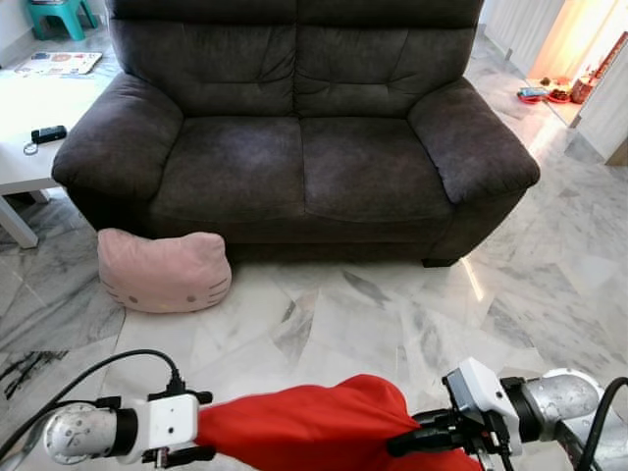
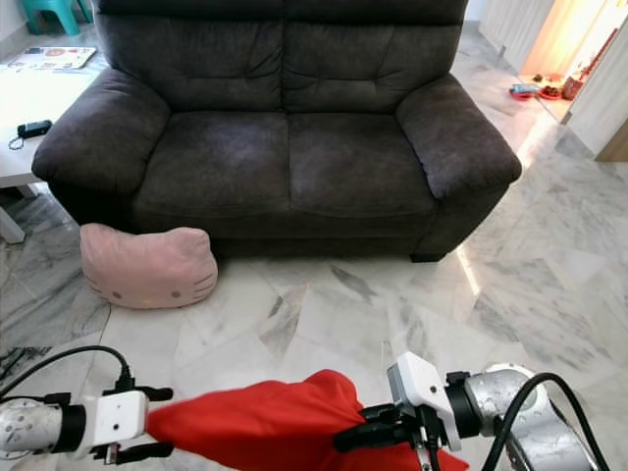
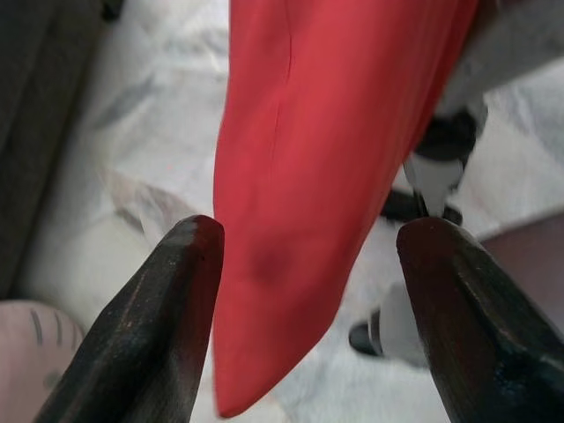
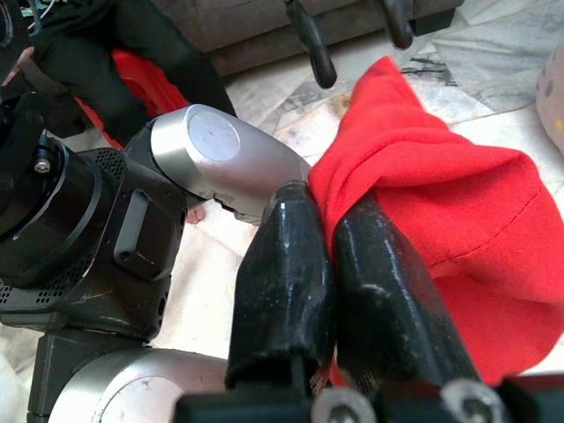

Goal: Move the pillow to the sofa from floor

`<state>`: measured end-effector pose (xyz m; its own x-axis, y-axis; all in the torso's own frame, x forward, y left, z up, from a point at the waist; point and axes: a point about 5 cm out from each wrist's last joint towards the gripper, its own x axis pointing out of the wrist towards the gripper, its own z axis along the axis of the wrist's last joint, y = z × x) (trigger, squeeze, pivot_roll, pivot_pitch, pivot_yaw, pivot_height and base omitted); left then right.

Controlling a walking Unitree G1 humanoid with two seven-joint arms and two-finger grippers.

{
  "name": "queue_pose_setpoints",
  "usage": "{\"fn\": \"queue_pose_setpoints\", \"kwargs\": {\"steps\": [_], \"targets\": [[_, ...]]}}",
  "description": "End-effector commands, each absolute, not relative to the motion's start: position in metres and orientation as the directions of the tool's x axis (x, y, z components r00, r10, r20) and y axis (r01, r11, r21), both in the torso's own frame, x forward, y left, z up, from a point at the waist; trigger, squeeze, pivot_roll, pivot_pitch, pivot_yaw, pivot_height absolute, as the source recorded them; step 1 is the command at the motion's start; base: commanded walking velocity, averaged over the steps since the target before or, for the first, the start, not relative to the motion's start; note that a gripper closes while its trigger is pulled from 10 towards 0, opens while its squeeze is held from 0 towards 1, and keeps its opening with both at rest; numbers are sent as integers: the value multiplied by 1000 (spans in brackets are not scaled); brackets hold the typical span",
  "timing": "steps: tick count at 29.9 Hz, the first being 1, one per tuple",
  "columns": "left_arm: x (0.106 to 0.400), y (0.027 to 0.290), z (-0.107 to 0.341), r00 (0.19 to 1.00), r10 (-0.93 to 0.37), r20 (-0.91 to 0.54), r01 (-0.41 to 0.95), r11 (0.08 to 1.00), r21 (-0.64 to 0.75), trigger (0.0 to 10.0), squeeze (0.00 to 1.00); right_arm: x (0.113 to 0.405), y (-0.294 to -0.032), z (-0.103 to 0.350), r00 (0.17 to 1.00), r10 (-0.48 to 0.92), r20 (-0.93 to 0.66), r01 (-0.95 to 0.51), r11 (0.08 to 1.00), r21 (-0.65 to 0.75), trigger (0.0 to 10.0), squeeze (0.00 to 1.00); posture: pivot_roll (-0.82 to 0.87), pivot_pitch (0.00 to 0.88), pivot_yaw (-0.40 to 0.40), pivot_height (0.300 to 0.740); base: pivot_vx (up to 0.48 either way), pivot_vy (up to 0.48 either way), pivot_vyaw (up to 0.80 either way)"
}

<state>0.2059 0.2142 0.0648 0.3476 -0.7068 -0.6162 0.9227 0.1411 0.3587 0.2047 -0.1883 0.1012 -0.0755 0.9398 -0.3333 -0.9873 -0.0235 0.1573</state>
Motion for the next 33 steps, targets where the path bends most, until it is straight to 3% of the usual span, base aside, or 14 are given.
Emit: {"fn": "queue_pose_setpoints", "kwargs": {"steps": [1, 8, 22, 33], "targets": [[203, 215, 64, 335, -708, -622, 929, 136, 344, 10000, 0, 207, -180, 117, -108, 955, -275, -992, -85, 95, 10000, 0, 47, 114, -69, 740, 0, 0, 0], [203, 218, 54, 316, -690, -651, 934, 105, 342, 10000, 0, 209, -178, 120, -110, 956, -273, -993, -91, 80, 10000, 0, 38, 104, -68, 740, 0, 0, 0], [208, 215, 36, 339, -681, -650, 932, 148, 331, 10000, 0, 208, -175, 128, -115, 961, -251, -993, -103, 61, 10000, 0, 27, 110, -69, 740, 0, 0, 0], [200, 208, 23, 294, -702, -648, 953, 166, 253, 10000, 0, 209, -175, 128, -103, 963, -249, -994, -90, 62, 10000, 0, 23, 114, -70, 740, 0, 0, 0]]}}
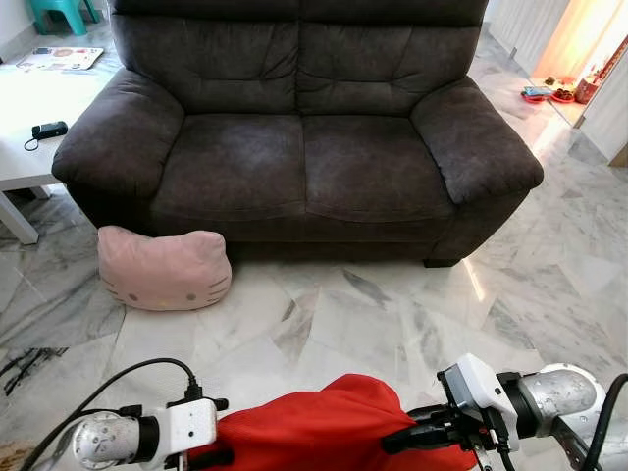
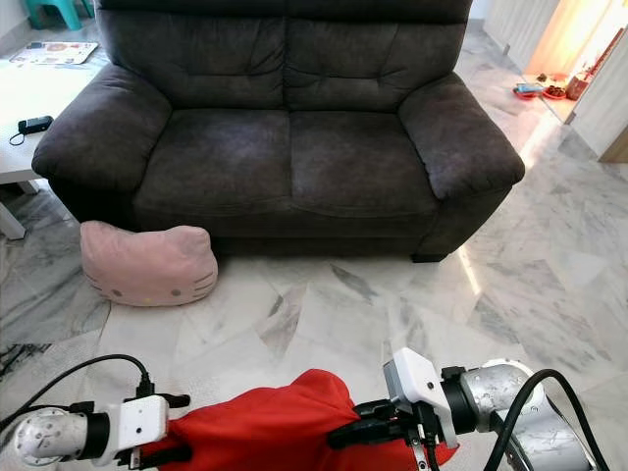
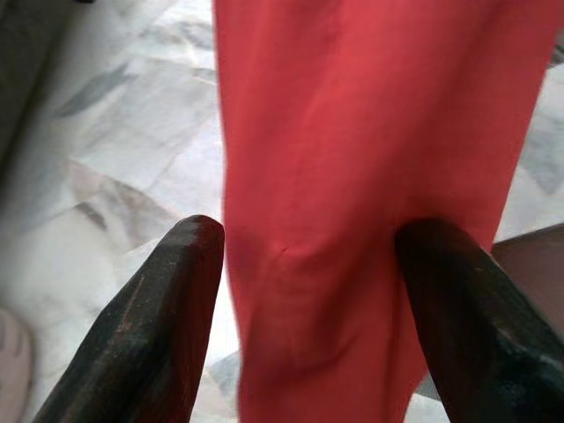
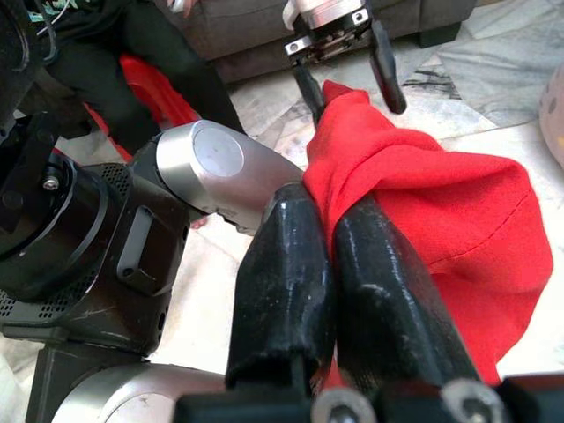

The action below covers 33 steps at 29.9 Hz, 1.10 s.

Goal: Move the pillow to the sofa from floor

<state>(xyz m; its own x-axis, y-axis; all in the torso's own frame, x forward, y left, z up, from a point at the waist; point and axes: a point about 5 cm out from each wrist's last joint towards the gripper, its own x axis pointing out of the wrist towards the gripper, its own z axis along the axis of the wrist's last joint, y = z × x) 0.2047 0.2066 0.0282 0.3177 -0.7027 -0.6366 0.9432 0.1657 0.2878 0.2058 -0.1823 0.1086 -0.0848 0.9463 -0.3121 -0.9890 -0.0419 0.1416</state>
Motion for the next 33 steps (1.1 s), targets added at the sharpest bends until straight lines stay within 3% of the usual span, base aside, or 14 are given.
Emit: {"fn": "queue_pose_setpoints", "kwargs": {"steps": [1, 7, 10, 11, 33], "targets": [[199, 208, 23, 294, -702, -649, 953, 166, 252, 10000, 0, 209, -175, 128, -103, 963, -249, -994, -90, 62, 10000, 0, 23, 114, -70, 740, 0, 0, 0], [198, 212, 17, 298, -680, -670, 953, 169, 252, 10000, 0, 210, -172, 128, -101, 964, -246, -994, -89, 62, 10000, 0, 22, 114, -70, 740, 0, 0, 0], [198, 213, 15, 303, -674, -673, 952, 179, 249, 9176, 0, 210, -173, 129, -98, 964, -246, -994, -86, 63, 10000, 0, 19, 113, -70, 740, 0, 0, 0], [198, 214, 13, 307, -665, -681, 951, 180, 253, 235, 0, 210, -173, 129, -97, 964, -248, -995, -84, 62, 10000, 0, 18, 113, -71, 740, 0, 0, 0], [196, 215, 6, 321, -664, -675, 947, 215, 239, 0, 0, 212, -174, 130, -79, 966, -246, -996, -67, 55, 10000, 0, 16, 107, -69, 740, 0, 0, 0]]}}
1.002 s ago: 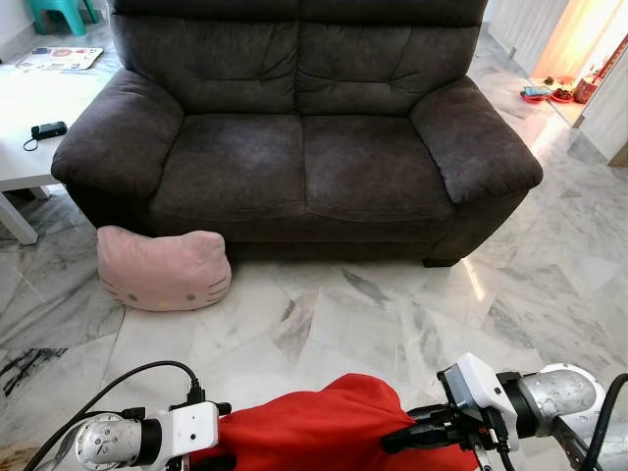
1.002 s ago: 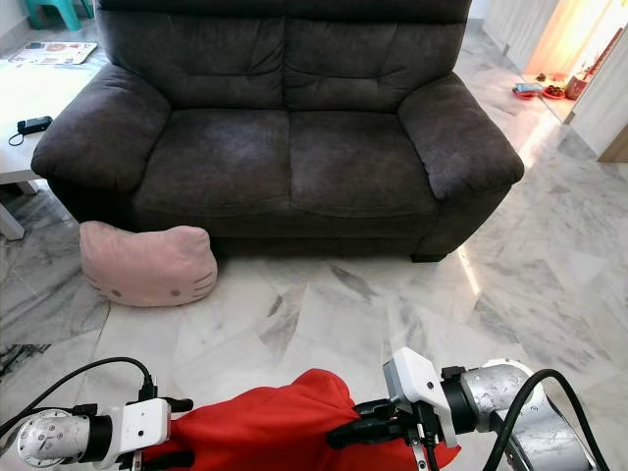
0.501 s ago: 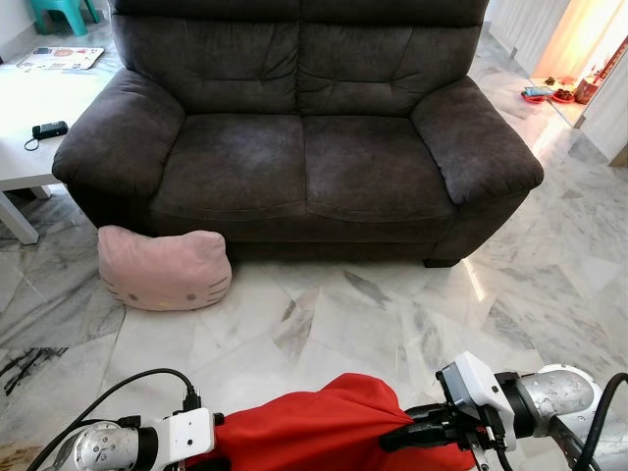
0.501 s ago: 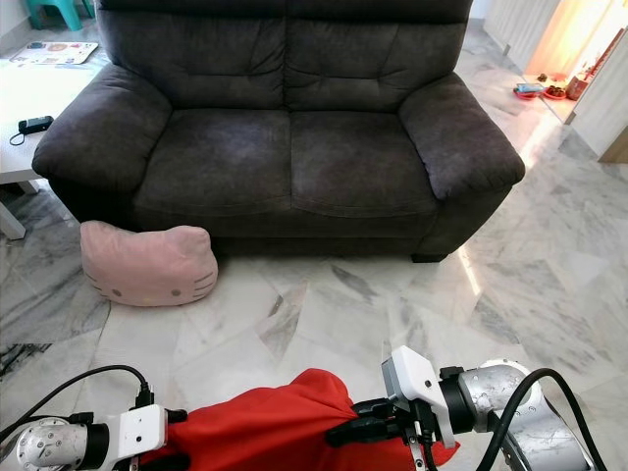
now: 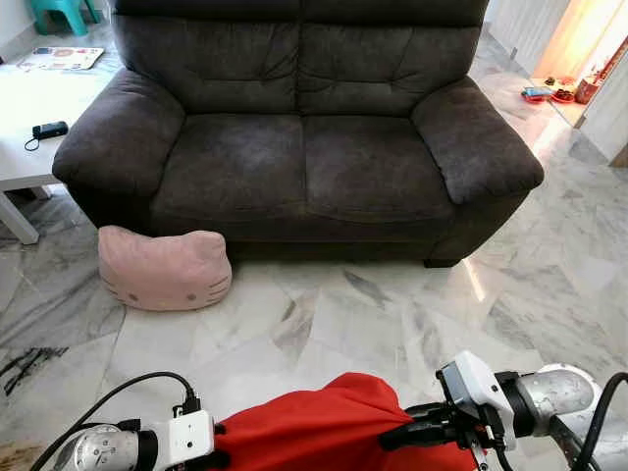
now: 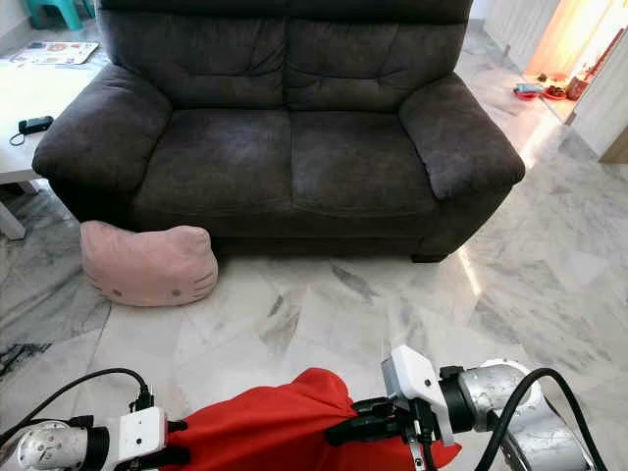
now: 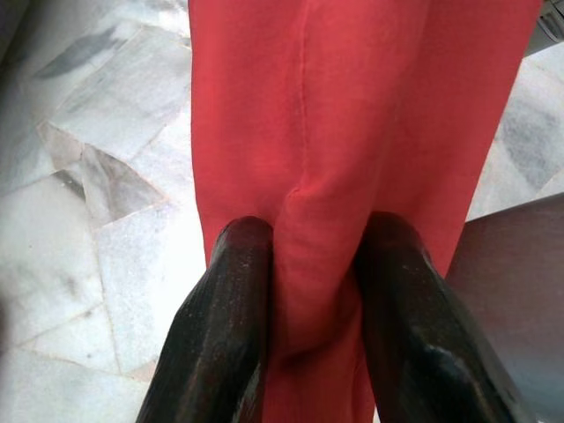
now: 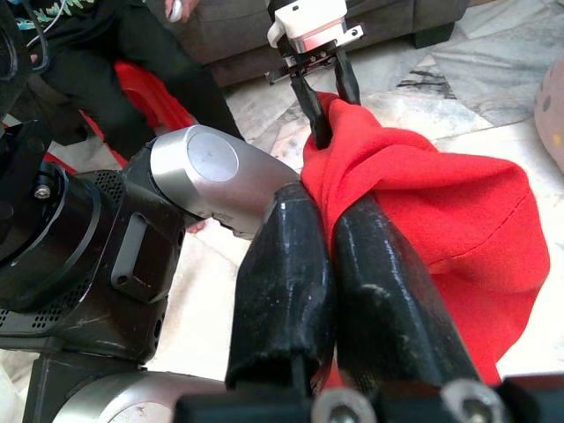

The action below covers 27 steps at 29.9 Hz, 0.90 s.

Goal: Move the pillow to the sofa from floor

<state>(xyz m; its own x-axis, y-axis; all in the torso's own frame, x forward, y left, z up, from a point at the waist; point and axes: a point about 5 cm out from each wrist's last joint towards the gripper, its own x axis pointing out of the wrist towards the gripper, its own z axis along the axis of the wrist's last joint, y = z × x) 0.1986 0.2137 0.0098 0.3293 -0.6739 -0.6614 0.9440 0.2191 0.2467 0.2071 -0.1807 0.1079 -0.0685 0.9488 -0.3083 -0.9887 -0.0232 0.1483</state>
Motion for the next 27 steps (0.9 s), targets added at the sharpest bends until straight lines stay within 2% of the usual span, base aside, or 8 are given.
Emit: {"fn": "queue_pose_setpoints", "kwargs": {"steps": [1, 17, 27], "targets": [[196, 215, 6, 322, -664, -675, 947, 217, 238, 0, 0, 212, -174, 130, -78, 966, -246, -996, -67, 55, 10000, 0, 16, 108, -69, 740, 0, 0, 0], [197, 215, 6, 358, -668, -652, 934, 262, 244, 0, 0, 213, -172, 129, -69, 969, -237, -997, -57, 54, 10000, 0, 18, 113, -67, 740, 0, 0, 0], [202, 215, 11, 396, -677, -620, 918, 308, 251, 0, 0, 215, -172, 127, -34, 973, -227, -999, -25, 45, 10000, 0, 20, 114, -66, 740, 0, 0, 0]]}}
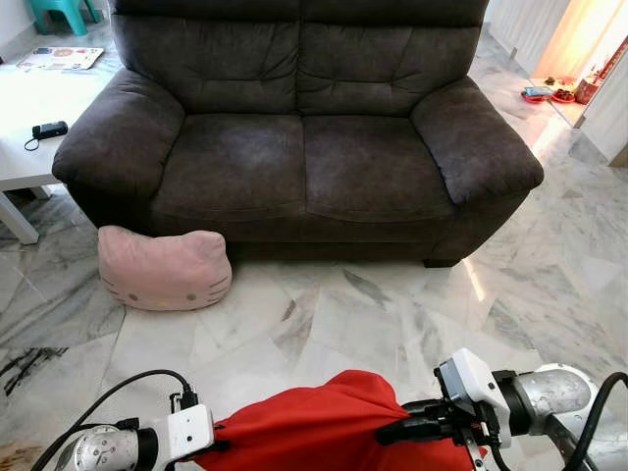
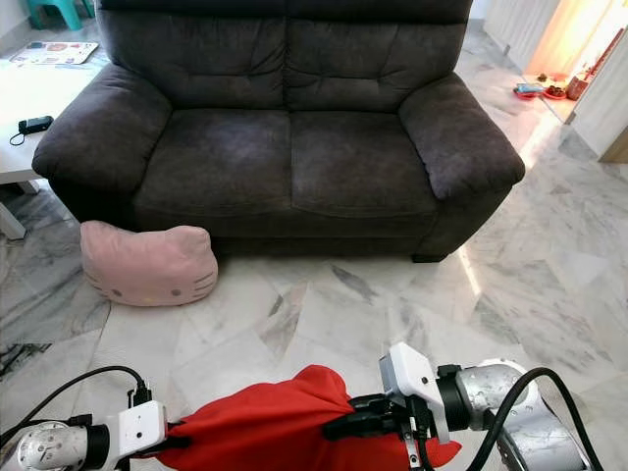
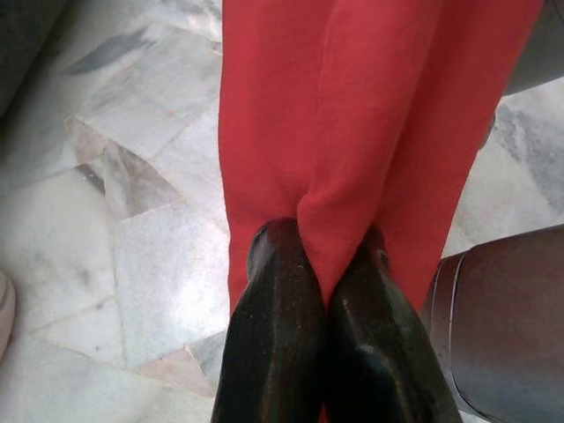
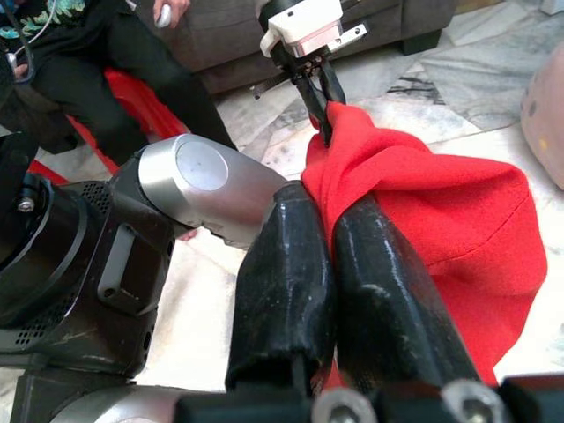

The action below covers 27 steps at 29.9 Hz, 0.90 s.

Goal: Move the pillow to the sofa from floor

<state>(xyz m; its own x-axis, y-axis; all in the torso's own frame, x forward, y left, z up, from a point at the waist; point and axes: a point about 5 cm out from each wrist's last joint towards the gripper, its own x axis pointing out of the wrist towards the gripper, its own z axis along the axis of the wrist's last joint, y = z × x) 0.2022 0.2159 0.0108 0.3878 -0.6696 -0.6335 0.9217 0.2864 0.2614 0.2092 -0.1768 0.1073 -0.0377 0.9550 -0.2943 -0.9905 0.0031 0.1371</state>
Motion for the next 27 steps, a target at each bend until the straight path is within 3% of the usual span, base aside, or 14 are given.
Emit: {"fn": "queue_pose_setpoints", "kwargs": {"steps": [1, 2, 3, 4, 5, 6, 7, 8, 11, 12, 13, 15, 22, 27], "targets": [[204, 215, 13, 414, -676, -610, 910, 323, 260, 0, 0, 216, -171, 127, -21, 974, -224, -999, -13, 38, 10000, 0, 19, 113, -65, 740, 0, 0, 0], [210, 215, 17, 457, -670, -585, 889, 364, 278, 0, 0, 218, -171, 126, 8, 975, -221, -1000, 13, 21, 10000, 0, 19, 113, -65, 740, 0, 0, 0], [219, 216, 23, 527, -650, -547, 849, 427, 310, 3255, 0, 224, -171, 126, 63, 974, -216, -998, 64, -2, 10000, 0, 19, 111, -64, 740, 0, 0, 0], [219, 216, 23, 527, -650, -547, 849, 427, 310, 3255, 0, 224, -171, 126, 63, 974, -216, -998, 64, -2, 10000, 0, 19, 111, -64, 740, 0, 0, 0], [230, 218, 31, 616, -614, -494, 787, 504, 355, 8784, 0, 231, -171, 126, 140, 968, -206, -990, 136, -31, 10000, 0, 17, 110, -64, 740, 0, 0, 0], [240, 219, 40, 689, -578, -437, 724, 566, 394, 10000, 0, 239, -173, 126, 219, 957, -189, -975, 207, -82, 10000, 0, 17, 110, -64, 740, 0, 0, 0], [245, 219, 46, 729, -559, -395, 684, 606, 406, 10000, 0, 245, -174, 126, 284, 942, -178, -957, 267, -115, 10000, 0, 20, 110, -65, 740, 0, 0, 0], [254, 219, 58, 791, -524, -314, 611, 681, 403, 10000, 0, 257, -177, 126, 406, 900, -162, -911, 385, -148, 10000, 0, 20, 110, -65, 740, 0, 0, 0], [266, 219, 77, 874, -451, -183, 485, 780, 395, 10000, 0, 272, -182, 128, 566, 815, -124, -817, 535, -215, 10000, 0, 16, 108, -67, 740, 0, 0, 0], [273, 219, 89, 910, -402, -106, 411, 831, 375, 10000, 0, 281, -184, 128, 657, 748, -92, -743, 623, -245, 10000, 0, 17, 109, -68, 740, 0, 0, 0], [273, 219, 89, 910, -402, -106, 411, 831, 375, 10000, 0, 281, -184, 128, 657, 748, -92, -743, 623, -245, 10000, 0, 17, 109, -68, 740, 0, 0, 0], [282, 210, 112, 941, -336, 29, 309, 894, 325, 10000, 0, 292, -185, 127, 781, 624, -35, -610, 750, -253, 10000, 0, 19, 108, -68, 740, 0, 0, 0], [286, 191, 143, 950, -247, 194, 192, 946, 261, 10000, 0, 301, -194, 120, 937, 342, 62, -324, 924, -201, 10000, 0, 19, 101, -62, 740, 0, 0, 0], [280, 173, 147, 950, -219, 221, 161, 954, 255, 10000, 0, 297, -187, 114, 961, 249, 118, -234, 964, -123, 10000, 0, 22, 91, -54, 740, 0, 0, 0]]}}
